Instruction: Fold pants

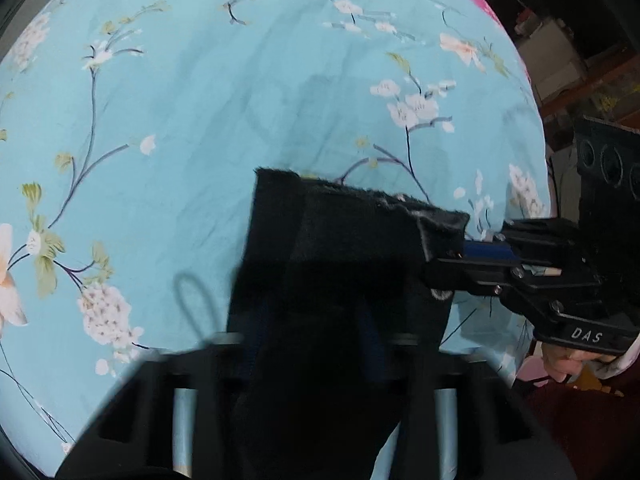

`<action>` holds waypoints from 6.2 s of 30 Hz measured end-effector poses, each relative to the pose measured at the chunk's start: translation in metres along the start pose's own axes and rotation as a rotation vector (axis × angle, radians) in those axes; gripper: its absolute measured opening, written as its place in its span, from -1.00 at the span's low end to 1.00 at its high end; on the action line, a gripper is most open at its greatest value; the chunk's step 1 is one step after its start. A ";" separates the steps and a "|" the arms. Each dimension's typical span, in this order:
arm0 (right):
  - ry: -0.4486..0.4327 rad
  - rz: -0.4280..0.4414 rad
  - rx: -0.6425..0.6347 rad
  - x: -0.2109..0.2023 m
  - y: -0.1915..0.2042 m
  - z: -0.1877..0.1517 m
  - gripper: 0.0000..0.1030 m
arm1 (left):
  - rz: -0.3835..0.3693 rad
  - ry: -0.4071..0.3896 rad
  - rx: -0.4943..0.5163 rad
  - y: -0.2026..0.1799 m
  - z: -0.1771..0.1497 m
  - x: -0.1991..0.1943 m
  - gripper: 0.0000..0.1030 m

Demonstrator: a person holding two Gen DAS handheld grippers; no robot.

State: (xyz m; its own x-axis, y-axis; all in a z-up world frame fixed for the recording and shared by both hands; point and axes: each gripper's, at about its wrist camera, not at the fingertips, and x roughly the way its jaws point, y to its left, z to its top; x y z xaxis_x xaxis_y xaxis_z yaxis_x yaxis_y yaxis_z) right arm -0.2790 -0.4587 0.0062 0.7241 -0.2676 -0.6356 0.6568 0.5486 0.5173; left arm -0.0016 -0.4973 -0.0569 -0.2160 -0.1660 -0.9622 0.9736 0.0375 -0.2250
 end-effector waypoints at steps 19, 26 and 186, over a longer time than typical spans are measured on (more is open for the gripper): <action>-0.006 -0.044 -0.004 -0.006 0.004 0.010 -0.70 | 0.070 -0.073 -0.059 0.010 -0.008 -0.034 -0.30; -0.017 -0.044 0.053 -0.015 -0.002 -0.001 0.01 | 0.066 -0.029 -0.080 0.024 -0.003 -0.029 0.07; 0.429 0.488 -0.736 0.104 0.249 -0.040 -0.62 | 0.256 -0.566 -0.854 0.001 -0.310 -0.164 -0.62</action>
State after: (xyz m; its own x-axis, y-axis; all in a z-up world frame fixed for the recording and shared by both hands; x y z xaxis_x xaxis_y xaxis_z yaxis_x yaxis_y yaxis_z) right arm -0.0485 -0.3178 0.0457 0.6481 0.3505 -0.6761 -0.0948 0.9180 0.3851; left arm 0.0118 -0.1644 0.0527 0.2685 -0.4825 -0.8337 0.5626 0.7811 -0.2708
